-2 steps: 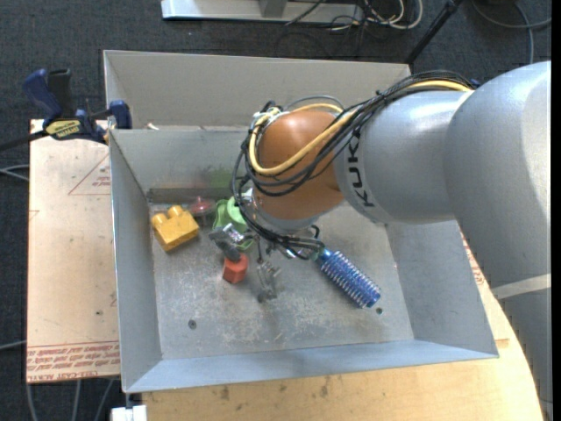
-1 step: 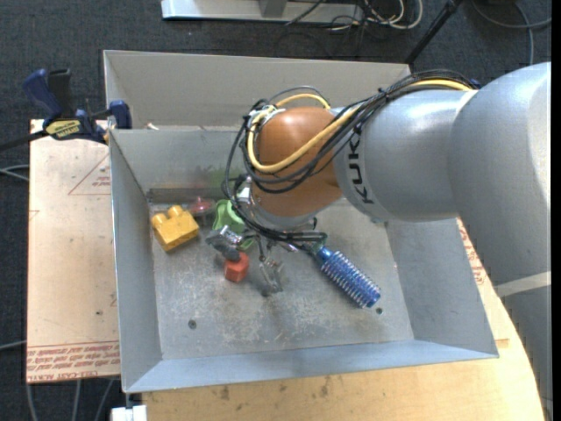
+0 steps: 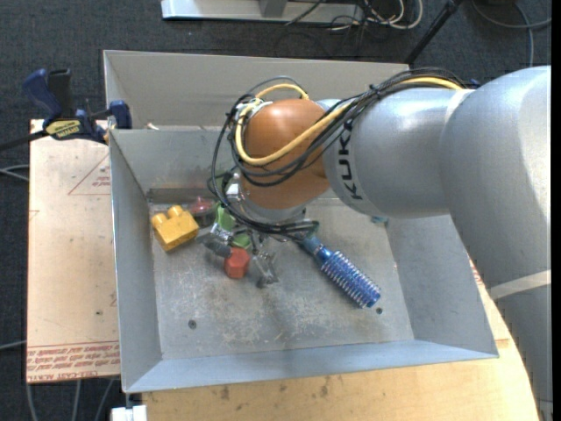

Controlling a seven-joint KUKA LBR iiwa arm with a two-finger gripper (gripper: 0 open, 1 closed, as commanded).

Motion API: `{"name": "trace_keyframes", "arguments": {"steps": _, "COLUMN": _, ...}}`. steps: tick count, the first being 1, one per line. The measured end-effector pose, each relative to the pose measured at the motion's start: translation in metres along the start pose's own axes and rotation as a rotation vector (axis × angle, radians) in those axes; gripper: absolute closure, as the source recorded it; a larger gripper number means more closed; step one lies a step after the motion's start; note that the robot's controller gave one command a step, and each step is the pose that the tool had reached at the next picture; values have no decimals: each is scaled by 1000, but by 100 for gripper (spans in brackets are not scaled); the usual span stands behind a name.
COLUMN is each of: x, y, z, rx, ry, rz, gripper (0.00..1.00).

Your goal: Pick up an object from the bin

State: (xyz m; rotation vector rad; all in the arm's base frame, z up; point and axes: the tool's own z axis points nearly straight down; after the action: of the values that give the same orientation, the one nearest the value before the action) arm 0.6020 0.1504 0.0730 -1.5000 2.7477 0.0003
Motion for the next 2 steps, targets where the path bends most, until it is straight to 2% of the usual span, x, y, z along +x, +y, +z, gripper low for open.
{"name": "trace_keyframes", "arguments": {"steps": 1, "x": 1, "y": 0, "z": 0, "rx": -3, "ry": 5, "rz": 1, "gripper": 100}}
{"name": "trace_keyframes", "arguments": {"steps": 2, "x": 47, "y": 41, "z": 0, "rx": -5, "ry": 2, "rz": -874, "gripper": 100}}
